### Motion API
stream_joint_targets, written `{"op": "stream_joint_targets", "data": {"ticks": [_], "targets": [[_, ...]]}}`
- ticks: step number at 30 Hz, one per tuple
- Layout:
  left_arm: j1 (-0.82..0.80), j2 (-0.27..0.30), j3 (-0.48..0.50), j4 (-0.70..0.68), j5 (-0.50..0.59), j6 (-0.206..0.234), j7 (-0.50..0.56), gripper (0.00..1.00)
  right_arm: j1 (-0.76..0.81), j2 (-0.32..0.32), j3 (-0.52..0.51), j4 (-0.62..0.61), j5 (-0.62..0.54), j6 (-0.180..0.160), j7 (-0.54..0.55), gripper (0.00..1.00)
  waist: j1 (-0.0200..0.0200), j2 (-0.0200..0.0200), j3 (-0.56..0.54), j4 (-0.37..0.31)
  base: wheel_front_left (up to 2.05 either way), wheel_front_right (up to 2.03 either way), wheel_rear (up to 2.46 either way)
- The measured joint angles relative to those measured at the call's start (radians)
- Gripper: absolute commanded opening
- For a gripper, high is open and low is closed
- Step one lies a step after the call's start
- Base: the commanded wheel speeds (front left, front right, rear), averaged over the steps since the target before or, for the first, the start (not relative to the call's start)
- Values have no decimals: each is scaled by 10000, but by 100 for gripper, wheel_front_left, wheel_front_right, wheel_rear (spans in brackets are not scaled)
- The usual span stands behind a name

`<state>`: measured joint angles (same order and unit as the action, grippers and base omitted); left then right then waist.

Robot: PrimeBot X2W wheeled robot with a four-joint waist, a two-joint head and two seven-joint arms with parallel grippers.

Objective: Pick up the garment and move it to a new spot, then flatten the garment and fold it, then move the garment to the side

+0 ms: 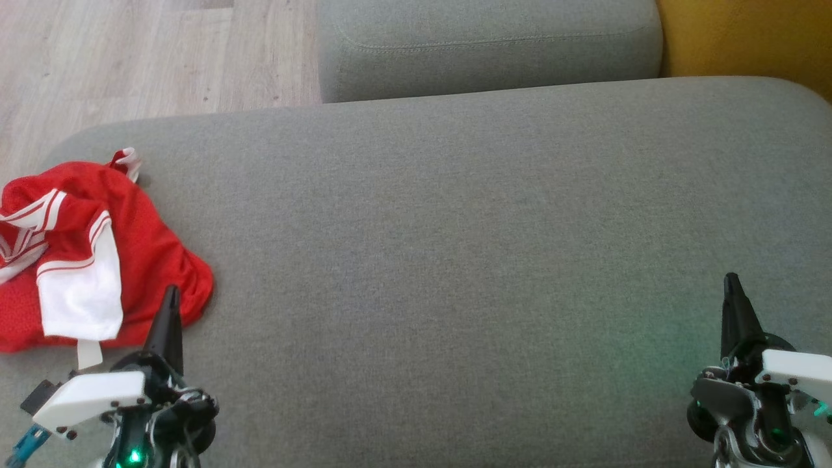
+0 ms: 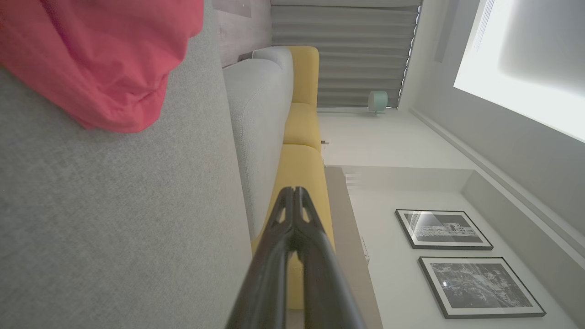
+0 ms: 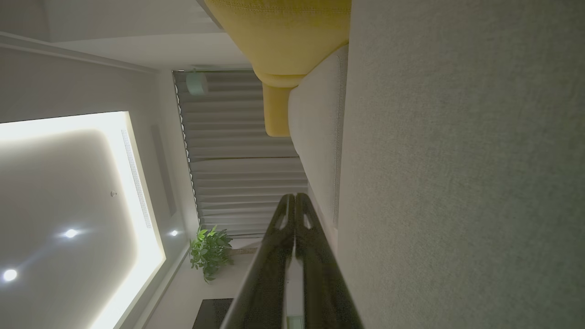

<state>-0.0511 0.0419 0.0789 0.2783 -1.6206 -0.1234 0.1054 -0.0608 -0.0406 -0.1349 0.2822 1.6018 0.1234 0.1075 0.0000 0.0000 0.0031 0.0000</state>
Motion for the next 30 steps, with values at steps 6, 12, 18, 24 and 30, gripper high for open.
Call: {"op": "stream_joint_targets", "data": {"ticks": [6,12,18,24,30], "targets": [[0,0,0,0,0,0,0,100,0,0,0,0,-2,0,0,100,0,0,0,0,0,0,0],[489,-81,-90,431,-4,42,-31,100,463,23,48,393,-6,-8,-19,100,0,0,-4,-2,0,0,0],[472,-86,-274,347,2,59,-238,100,494,23,224,349,-205,-8,-209,100,0,0,-11,1,0,0,0],[472,-88,-389,217,326,107,-412,100,494,21,347,278,-790,-8,-405,100,0,0,-22,12,0,0,0],[473,-86,-617,148,984,272,-579,100,497,21,508,123,-1825,-8,-564,100,0,0,-32,25,0,0,0]]}}
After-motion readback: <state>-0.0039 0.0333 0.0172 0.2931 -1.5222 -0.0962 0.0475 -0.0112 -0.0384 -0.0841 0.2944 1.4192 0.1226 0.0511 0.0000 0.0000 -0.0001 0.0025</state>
